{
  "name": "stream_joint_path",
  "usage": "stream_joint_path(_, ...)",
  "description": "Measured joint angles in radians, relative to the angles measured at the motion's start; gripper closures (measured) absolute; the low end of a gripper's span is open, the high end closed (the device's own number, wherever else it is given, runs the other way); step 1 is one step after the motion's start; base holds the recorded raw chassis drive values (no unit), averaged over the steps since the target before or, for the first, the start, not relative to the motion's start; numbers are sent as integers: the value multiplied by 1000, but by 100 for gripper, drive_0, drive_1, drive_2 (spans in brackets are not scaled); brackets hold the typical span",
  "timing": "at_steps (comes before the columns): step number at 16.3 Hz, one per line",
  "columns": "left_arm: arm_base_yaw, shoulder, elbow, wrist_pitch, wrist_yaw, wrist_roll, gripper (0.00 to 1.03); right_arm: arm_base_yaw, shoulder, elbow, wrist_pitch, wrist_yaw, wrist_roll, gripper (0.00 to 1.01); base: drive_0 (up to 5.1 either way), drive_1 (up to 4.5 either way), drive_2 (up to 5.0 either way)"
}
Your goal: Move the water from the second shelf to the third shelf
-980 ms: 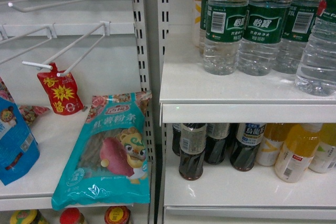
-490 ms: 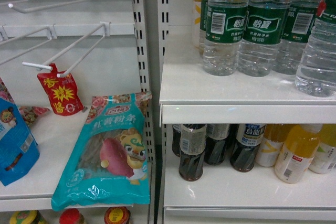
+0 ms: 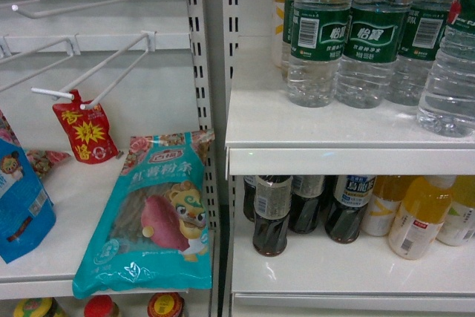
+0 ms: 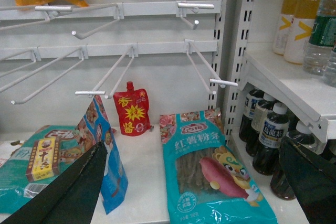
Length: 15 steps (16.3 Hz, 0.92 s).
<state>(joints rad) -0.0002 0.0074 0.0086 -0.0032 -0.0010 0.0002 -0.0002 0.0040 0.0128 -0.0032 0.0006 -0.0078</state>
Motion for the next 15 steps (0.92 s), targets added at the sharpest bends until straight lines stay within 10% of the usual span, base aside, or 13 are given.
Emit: stream_joint_path(15, 0, 0, 0, 1, 0, 0, 5, 0, 0, 0, 2, 0, 0, 3, 0, 0, 0)
